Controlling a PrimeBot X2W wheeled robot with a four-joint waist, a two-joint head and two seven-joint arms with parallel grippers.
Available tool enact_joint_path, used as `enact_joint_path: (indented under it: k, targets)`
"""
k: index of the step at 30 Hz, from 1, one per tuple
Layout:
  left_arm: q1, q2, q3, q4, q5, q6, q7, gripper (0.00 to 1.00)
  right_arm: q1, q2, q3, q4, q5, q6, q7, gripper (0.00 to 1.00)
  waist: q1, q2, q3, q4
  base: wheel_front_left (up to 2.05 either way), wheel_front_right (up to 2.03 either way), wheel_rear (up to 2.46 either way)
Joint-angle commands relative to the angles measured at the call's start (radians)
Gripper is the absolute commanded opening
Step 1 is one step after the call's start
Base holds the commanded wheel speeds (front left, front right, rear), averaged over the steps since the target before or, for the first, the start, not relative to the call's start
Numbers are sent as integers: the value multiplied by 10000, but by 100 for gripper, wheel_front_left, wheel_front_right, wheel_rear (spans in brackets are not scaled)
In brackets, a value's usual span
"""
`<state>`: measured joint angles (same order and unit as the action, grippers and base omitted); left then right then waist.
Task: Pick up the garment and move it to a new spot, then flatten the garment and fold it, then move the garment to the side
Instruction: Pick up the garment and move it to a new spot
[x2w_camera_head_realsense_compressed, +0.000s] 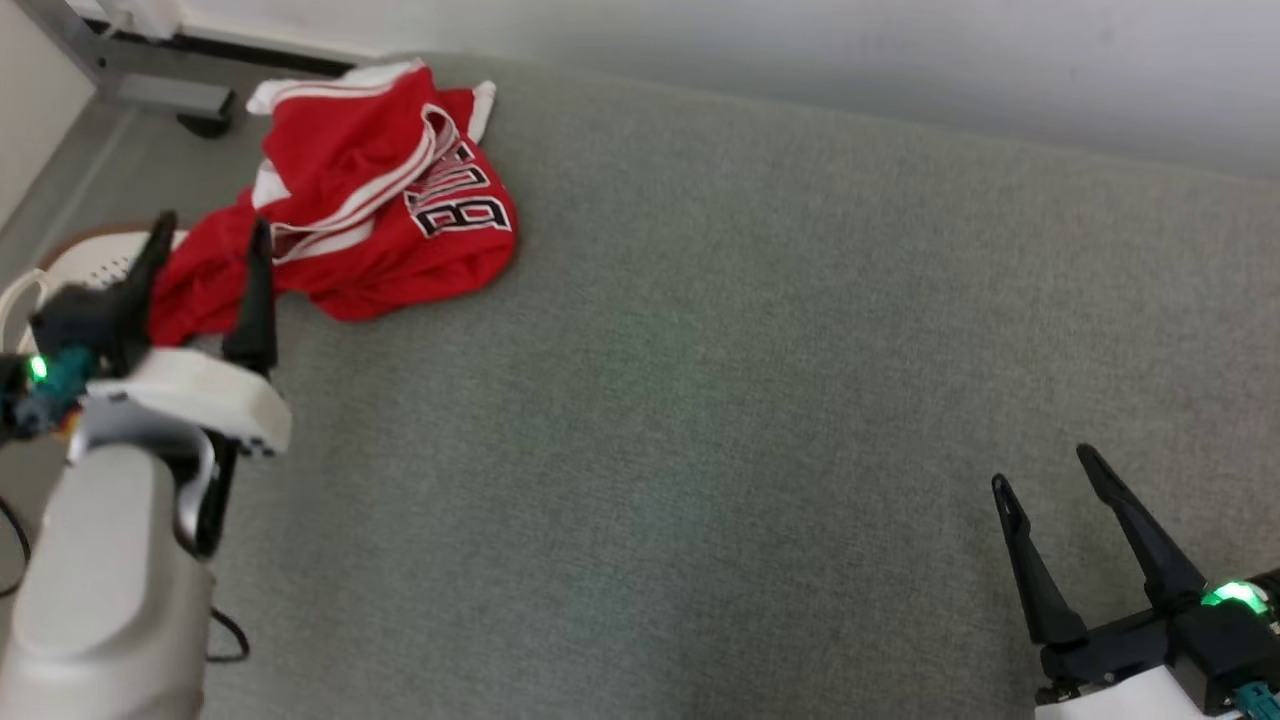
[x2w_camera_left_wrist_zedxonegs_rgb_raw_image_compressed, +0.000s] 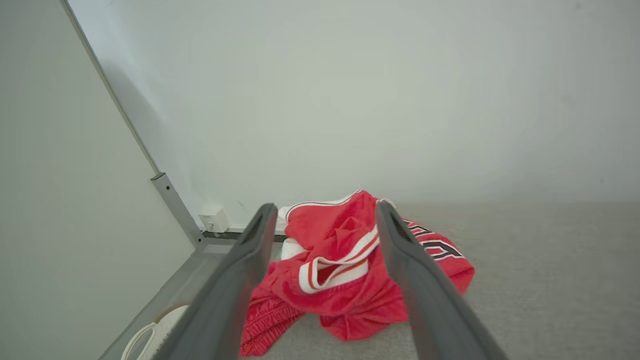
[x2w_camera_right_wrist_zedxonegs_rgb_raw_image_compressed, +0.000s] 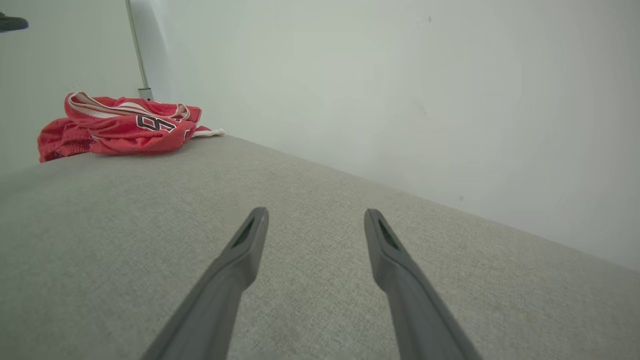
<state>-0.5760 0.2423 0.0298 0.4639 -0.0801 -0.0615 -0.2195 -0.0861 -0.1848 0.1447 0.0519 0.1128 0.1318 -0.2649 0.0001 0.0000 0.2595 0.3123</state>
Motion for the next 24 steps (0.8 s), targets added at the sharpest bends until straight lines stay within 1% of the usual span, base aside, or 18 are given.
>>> enact_joint_path:
  k: [1, 3, 5, 8, 10, 15, 16, 17, 18, 22, 24]
  targets:
    - [-916, 355, -87, 603, 257, 13, 194, 100, -311, -279, 107, -151, -86, -22, 7, 100, -1, 0, 1529, -328, 0, 0, 0]
    - [-1739, 563, -152, 1373, 320, -55, 424, 100, -444, -460, 203, -277, -125, -22, 7, 100, -1, 0, 1914, -469, 0, 0, 0]
    - [-2415, 927, -279, 2179, 560, -83, 692, 100, -537, -593, 277, -401, -152, -21, 5, 100, -1, 0, 2224, -644, 0, 0, 0]
    - [-3199, 1236, -474, 3289, 681, -186, 1087, 100, -589, -671, 322, -530, -151, -22, 8, 100, -1, 0, 2570, -894, 0, 0, 0]
    - [-3545, 1401, -668, 3970, 807, -281, 1339, 100, -519, -689, 317, -534, -160, -22, 11, 100, -1, 0, 2694, -1041, 0, 0, 0]
    - [-4211, 1574, -1302, 5271, 1023, -554, 1757, 100, -404, -657, 417, -507, -155, -24, 48, 100, -1, 0, 2828, -1323, 0, 0, 0]
    - [-4278, 1607, -1424, 5490, 1106, -581, 1825, 65, -389, -646, 444, -476, -147, -24, 48, 100, -1, 0, 2804, -1374, 0, 0, 0]
    - [-4320, 1567, -1504, 5737, 1074, -589, 1887, 7, -378, -626, 466, -437, -140, -24, 48, 100, -1, 0, 2762, -1421, 0, 0, 0]
    - [-4363, 1501, -1526, 5957, 962, -608, 1929, 0, -365, -598, 482, -408, -133, -24, 48, 100, -1, 0, 2701, -1461, 0, 0, 0]
    - [-4540, 1488, -1556, 6299, 810, -634, 1644, 0, -316, -405, 492, -444, -84, -22, 39, 100, -1, 0, 2355, -1558, 0, 0, 0]
    - [-4764, 1564, -1535, 6272, 780, -546, 1219, 0, -236, -249, 491, -436, -22, -22, 10, 100, -1, 0, 2000, -1594, 0, 0, 0]
